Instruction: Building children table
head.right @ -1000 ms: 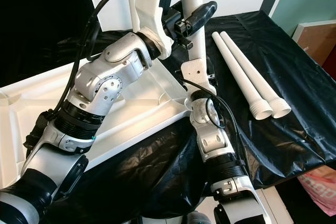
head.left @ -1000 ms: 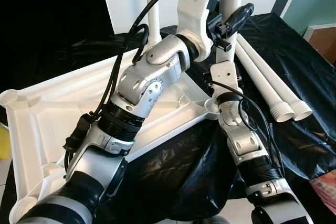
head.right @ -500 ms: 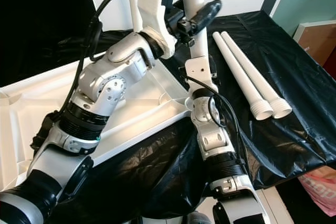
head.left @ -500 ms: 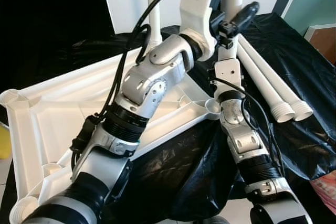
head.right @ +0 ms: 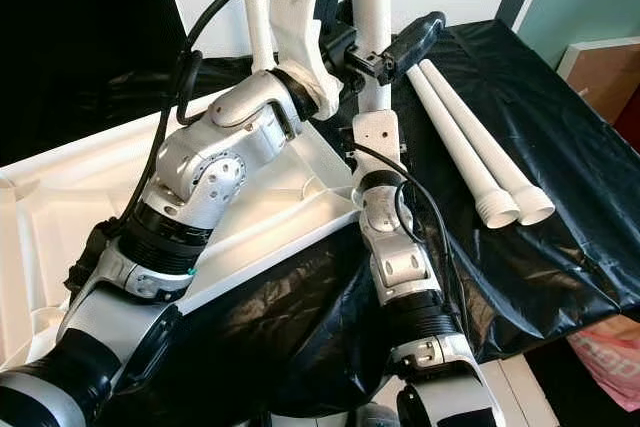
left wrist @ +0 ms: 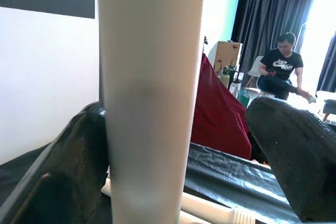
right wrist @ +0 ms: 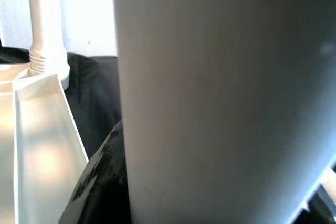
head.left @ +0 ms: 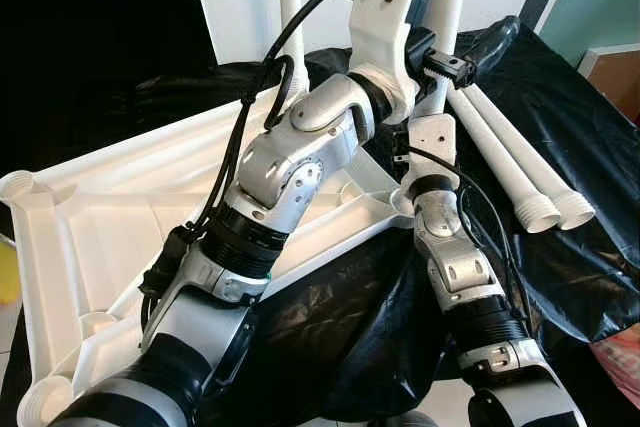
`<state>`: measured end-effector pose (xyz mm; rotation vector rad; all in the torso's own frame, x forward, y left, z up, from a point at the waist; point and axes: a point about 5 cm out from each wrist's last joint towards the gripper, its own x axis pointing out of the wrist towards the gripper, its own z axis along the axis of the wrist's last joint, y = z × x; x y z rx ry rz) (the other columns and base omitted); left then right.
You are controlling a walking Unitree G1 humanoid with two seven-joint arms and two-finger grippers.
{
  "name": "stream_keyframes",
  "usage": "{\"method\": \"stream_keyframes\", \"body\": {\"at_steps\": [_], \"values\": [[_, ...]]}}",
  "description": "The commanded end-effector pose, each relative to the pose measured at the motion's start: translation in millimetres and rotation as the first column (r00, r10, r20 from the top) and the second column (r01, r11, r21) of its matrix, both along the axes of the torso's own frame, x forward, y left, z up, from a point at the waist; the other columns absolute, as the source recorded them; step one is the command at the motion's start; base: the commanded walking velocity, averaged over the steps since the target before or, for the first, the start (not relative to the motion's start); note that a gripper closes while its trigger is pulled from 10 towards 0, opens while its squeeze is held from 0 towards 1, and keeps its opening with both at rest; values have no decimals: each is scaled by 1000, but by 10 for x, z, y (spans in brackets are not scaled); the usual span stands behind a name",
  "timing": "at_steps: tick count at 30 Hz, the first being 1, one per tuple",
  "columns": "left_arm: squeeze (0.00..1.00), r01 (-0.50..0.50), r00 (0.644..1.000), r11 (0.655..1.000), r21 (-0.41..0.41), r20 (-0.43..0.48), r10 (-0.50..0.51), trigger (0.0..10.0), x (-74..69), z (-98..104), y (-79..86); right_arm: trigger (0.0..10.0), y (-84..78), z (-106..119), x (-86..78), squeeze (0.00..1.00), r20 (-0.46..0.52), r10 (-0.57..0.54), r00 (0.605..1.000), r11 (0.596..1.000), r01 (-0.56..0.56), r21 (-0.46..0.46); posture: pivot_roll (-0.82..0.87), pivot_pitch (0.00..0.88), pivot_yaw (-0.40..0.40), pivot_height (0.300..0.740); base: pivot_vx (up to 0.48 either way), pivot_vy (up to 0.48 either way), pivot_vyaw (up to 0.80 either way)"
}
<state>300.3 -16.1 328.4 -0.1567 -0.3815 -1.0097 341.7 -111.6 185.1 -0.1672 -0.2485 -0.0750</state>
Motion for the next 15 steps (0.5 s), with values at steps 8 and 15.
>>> {"method": "stream_keyframes", "body": {"at_steps": [8, 15], "values": [[0, -23, 1000, 996, 89, 7, 22, 10000, 78, -220, 214, 10000, -90, -10, -4, 0, -11, -2, 1000, 999, 2, 51, -23, 118, 23, 740, 0, 0, 0], [0, -8, 1000, 994, 112, 31, 5, 10000, 24, -327, 257, 10000, -139, -55, -13, 0, -30, 17, 999, 997, -15, 80, -21, 120, 20, 740, 0, 0, 0]]}}
